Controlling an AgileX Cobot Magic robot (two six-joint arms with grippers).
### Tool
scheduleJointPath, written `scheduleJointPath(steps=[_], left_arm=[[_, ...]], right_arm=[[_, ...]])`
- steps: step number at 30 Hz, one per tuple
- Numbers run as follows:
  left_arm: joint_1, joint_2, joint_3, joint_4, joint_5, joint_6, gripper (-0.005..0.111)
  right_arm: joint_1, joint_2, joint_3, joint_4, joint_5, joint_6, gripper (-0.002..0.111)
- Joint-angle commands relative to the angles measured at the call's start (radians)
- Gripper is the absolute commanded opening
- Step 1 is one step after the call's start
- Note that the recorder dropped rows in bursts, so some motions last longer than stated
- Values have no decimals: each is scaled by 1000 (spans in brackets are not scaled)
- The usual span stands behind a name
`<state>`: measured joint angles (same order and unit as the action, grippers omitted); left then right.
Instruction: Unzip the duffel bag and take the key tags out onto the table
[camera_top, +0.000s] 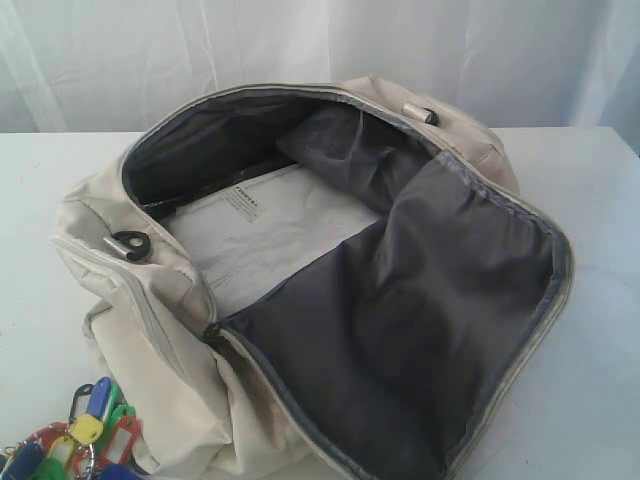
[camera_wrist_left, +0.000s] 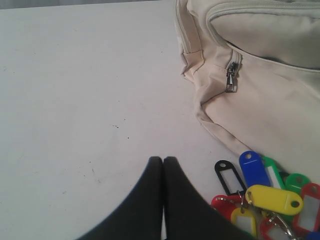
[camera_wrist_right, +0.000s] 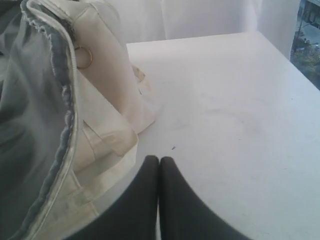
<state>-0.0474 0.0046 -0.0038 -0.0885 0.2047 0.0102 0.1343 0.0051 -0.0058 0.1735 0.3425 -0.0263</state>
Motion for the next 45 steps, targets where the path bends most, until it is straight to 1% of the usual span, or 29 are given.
scheduleJointPath(steps=[1,6,15,20,32,36,45], left_arm=[[3,-5,4,-7,-2,-10,0],[3,-5,4,-7,-2,-10,0],[3,-5,4,-7,-2,-10,0],[3,-5,4,-7,-2,-10,0],[3,-5,4,-7,-2,-10,0],[3,-5,4,-7,-2,-10,0],[3,-5,4,-7,-2,-10,0]], right_arm=[[66,-5,6,-52,-10,13,0],[74,-5,6,-99,-10,13,0],[74,-5,6,-117,-12,37,0],[74,-5,6,-174,-12,124,0],[74,-5,6,-174,-14,124,0],[74,-5,6,-208,-14,120,0],[74,-5,6,-214,-14,117,0]])
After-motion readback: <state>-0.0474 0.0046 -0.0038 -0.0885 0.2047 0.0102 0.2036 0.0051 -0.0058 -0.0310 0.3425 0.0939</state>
